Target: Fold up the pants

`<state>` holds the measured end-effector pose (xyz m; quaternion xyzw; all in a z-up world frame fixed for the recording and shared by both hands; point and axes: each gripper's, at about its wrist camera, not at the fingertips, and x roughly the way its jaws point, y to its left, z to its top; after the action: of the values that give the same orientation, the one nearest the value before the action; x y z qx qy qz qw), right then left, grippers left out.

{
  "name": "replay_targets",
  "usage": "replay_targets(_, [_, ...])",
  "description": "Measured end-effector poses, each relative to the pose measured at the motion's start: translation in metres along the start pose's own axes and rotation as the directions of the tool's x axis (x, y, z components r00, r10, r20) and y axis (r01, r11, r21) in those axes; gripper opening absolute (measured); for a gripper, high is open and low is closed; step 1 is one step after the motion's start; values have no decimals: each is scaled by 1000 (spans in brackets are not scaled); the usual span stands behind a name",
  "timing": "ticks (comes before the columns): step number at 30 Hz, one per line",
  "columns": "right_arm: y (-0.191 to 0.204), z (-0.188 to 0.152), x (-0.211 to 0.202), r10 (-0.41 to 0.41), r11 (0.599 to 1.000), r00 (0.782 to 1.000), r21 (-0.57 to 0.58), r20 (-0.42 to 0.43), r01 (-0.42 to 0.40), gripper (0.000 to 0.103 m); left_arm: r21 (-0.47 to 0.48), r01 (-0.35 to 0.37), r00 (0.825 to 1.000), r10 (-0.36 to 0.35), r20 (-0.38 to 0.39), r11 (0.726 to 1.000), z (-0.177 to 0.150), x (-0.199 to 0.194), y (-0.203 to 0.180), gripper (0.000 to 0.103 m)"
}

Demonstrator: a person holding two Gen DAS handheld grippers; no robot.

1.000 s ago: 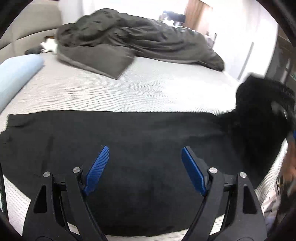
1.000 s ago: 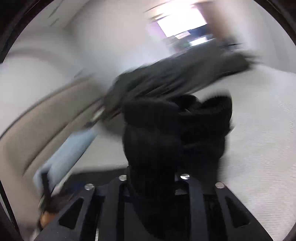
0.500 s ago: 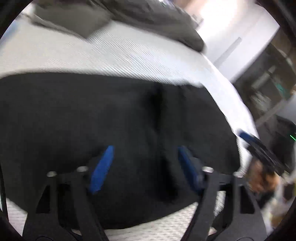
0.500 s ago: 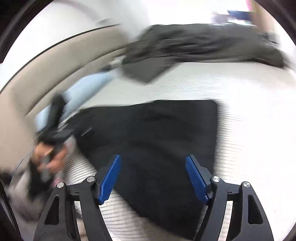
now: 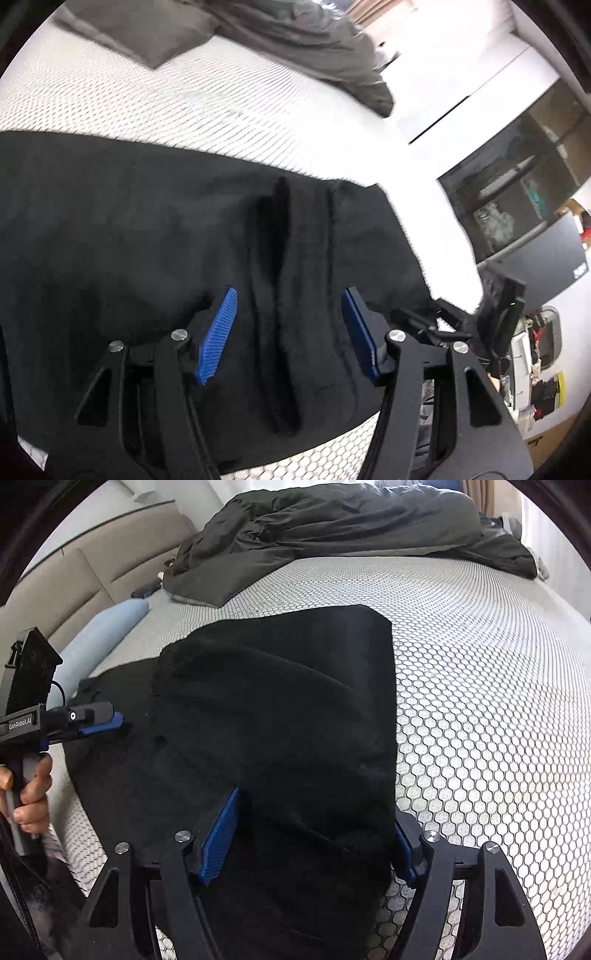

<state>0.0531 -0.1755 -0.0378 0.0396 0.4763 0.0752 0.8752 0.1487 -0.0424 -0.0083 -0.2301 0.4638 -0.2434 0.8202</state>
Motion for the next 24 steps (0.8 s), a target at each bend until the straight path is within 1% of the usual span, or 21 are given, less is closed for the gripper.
replay_targets(1, [-3, -1, -2, 4, 1000, 1000, 7, -3, -4, 74, 9, 16, 1000, -16, -4, 1000, 0, 2, -1, 48])
replay_targets(2, [-3, -1, 0, 6, 1000, 1000, 11, -3, -6, 74, 19, 24, 1000, -23, -13, 1000, 2, 6, -3, 39])
replay_targets(3, [-1, -2, 2, 7, 1000, 1000, 12, -3, -7, 74, 36, 19, 1000, -18, -24, 999, 5, 14, -4, 37])
replay_targets(5, [-1, -5, -1, 10, 1000, 1000, 10, -1, -10, 74, 48, 6, 999, -4, -41, 999, 12, 25, -5, 37])
replay_targets(7, [3, -5, -1, 11, 1000, 1000, 11, -2, -11, 74, 29, 3, 998, -1, -65, 1000, 20, 40, -6, 36])
replay_targets(8, [1, -6, -3, 10, 1000, 1000, 13, -3, -10, 74, 27, -10, 997, 12, -79, 1000, 21, 46, -5, 36])
replay_targets(10, [-4, -11, -8, 12, 1000, 1000, 15, -4, -12, 74, 3, -6, 997, 6, -77, 1000, 19, 56, -4, 36])
replay_targets(12, [-6, -14, -12, 12, 1000, 1000, 13, -6, -11, 74, 0, -13, 998, 13, -66, 1000, 17, 66, -13, 28])
replay_targets(13, [-6, -14, -14, 11, 1000, 1000, 13, -8, -11, 74, 12, -22, 998, 23, -62, 1000, 16, 69, -16, 25])
replay_targets(15, [-9, -16, -16, 14, 1000, 1000, 14, -9, -14, 74, 46, -43, 999, 44, -26, 998, 17, 66, -23, 15])
replay_targets(16, [-9, -14, -15, 15, 1000, 1000, 16, -10, -14, 74, 57, -56, 998, 57, -12, 997, 12, 58, -26, 8])
replay_targets(17, [-9, -14, -16, 14, 1000, 1000, 17, -12, -14, 74, 65, -66, 998, 65, 11, 996, 13, 52, -26, 4])
replay_targets(21, [-8, -16, -21, 19, 1000, 1000, 17, -3, -19, 74, 70, -41, 998, 37, 55, 997, 18, 27, -28, 3])
replay_targets(24, [-7, -16, -21, 22, 1000, 1000, 13, 2, -22, 74, 71, -44, 998, 41, 40, 997, 16, 25, -24, 3])
